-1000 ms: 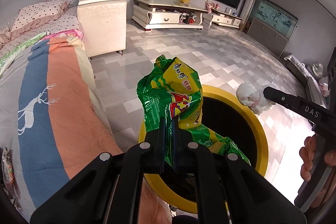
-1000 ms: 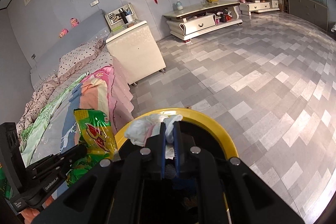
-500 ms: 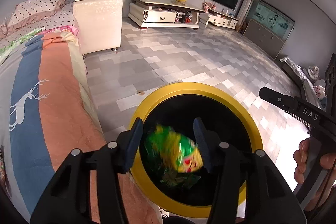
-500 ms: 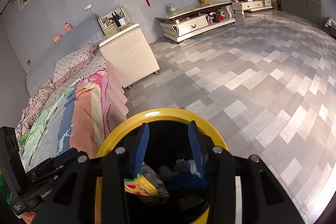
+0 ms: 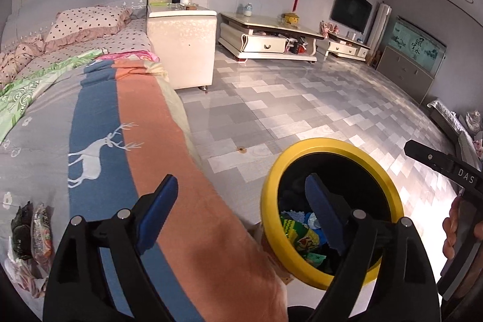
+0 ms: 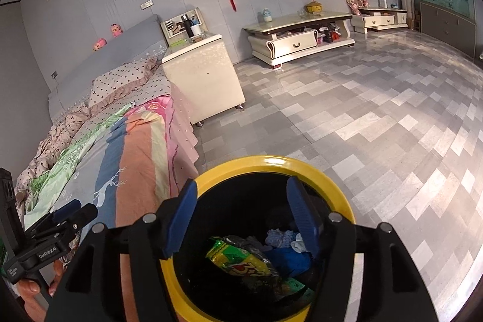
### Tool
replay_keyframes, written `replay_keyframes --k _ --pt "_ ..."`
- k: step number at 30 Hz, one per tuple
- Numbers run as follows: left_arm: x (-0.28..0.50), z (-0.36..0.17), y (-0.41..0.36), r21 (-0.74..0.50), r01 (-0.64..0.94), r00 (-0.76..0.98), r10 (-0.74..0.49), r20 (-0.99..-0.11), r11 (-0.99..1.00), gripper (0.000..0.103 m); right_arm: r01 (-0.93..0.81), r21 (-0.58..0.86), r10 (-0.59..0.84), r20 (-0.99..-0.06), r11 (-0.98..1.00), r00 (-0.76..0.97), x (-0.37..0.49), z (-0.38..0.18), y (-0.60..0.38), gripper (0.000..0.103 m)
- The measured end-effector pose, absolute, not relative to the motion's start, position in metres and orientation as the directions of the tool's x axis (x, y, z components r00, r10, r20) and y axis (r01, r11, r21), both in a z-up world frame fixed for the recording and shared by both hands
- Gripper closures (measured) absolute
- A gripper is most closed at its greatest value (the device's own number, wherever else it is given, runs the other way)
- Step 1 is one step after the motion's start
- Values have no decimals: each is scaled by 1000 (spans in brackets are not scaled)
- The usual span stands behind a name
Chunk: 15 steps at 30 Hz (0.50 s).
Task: Collect trash
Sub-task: 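Open both grippers to drop the chip bag and tissue into the bin, then grasp the white rolled cloth with the left gripper while the right gripper grasps the printed wrapper packet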
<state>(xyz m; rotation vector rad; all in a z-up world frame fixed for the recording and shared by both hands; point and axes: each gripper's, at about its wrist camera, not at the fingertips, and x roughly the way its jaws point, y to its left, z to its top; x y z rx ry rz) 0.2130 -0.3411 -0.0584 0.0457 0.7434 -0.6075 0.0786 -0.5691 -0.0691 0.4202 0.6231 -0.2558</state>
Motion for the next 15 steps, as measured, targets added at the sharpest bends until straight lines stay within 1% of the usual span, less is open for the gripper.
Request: replay_keyframes --k 6,15 --pt "219 -44 -276 -114 470 647 -430 -629 875 20 228 309 -3 -587 924 810 96 -49 -519 44" --pt "229 -45 -141 -82 304 724 -286 -628 949 20 23 293 158 -579 956 800 132 -35 -422 44"
